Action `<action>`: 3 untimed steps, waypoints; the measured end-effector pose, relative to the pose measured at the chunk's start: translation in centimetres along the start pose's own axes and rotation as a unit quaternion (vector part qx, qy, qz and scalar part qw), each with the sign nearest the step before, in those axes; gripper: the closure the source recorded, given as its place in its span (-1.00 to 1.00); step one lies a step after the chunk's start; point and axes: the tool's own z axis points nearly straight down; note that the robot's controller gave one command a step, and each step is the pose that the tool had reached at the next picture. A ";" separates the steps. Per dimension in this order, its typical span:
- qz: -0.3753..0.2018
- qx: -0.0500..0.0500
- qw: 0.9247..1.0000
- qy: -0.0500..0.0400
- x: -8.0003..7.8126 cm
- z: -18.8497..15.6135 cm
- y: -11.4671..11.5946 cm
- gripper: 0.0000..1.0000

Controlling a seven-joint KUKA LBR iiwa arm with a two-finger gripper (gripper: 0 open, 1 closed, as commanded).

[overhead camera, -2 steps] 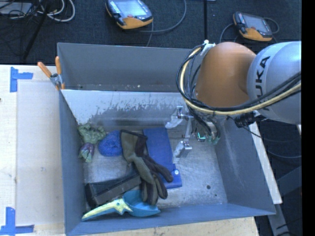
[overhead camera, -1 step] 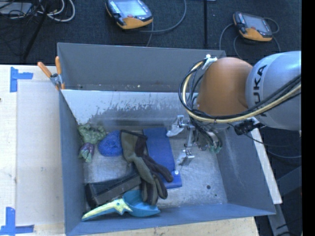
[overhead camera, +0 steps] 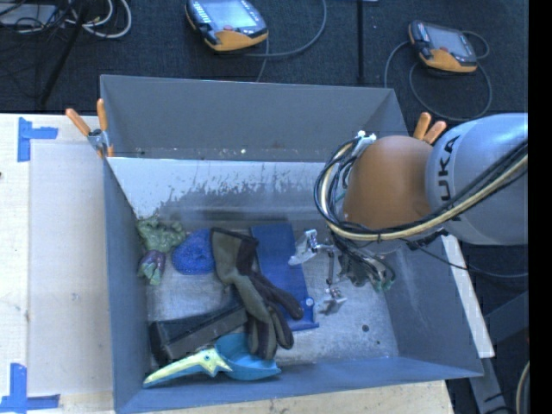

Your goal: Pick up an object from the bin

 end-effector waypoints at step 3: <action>-0.171 0.010 0.985 -0.010 -0.2 2.0 2.5 1.00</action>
Offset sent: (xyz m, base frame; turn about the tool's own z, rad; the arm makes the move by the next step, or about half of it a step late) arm 0.0000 0.0000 0.0000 0.0000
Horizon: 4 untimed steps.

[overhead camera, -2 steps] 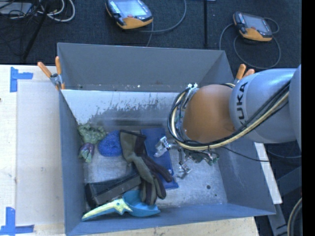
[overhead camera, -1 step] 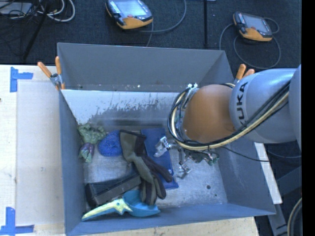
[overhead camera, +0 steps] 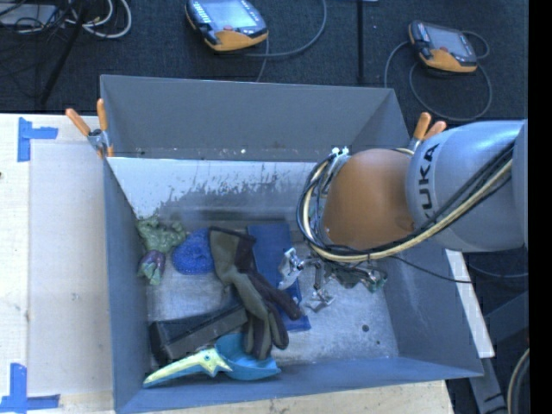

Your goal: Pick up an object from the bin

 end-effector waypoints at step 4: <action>-0.098 -0.013 0.995 0.008 0.3 -10.7 -1.0 1.00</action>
Offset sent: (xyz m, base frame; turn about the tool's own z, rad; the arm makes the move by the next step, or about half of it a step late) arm 0.0193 -0.0237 0.0044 -0.1468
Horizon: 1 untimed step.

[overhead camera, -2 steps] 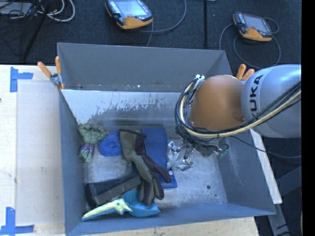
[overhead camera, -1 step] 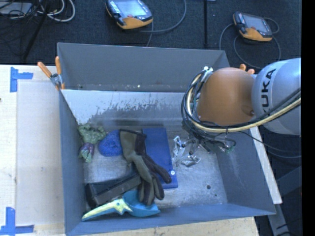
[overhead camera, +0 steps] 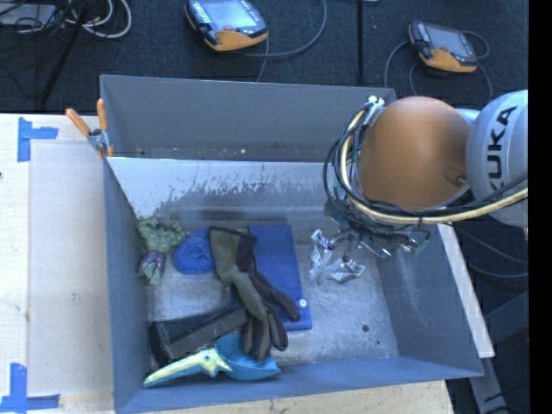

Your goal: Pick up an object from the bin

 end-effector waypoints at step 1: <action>-0.098 0.000 0.995 -0.001 -1.9 -3.3 1.0 1.00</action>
Offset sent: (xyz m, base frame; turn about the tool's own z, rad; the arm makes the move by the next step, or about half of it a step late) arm 0.0451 0.0468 -0.0811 -0.0930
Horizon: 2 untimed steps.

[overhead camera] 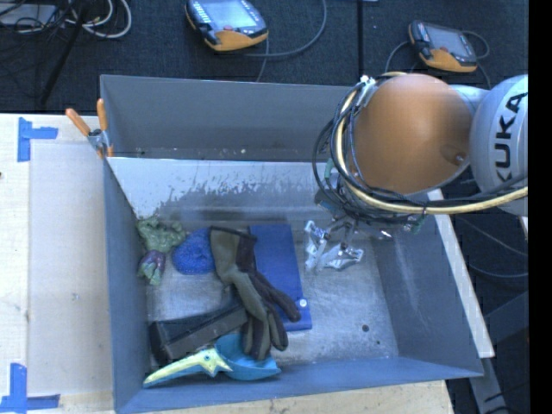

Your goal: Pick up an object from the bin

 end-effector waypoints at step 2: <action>0.053 -0.001 0.999 0.000 -4.3 11.5 -1.7 -1.00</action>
Offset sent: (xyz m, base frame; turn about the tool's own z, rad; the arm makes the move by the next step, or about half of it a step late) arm 0.0000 0.0000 0.0000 0.0000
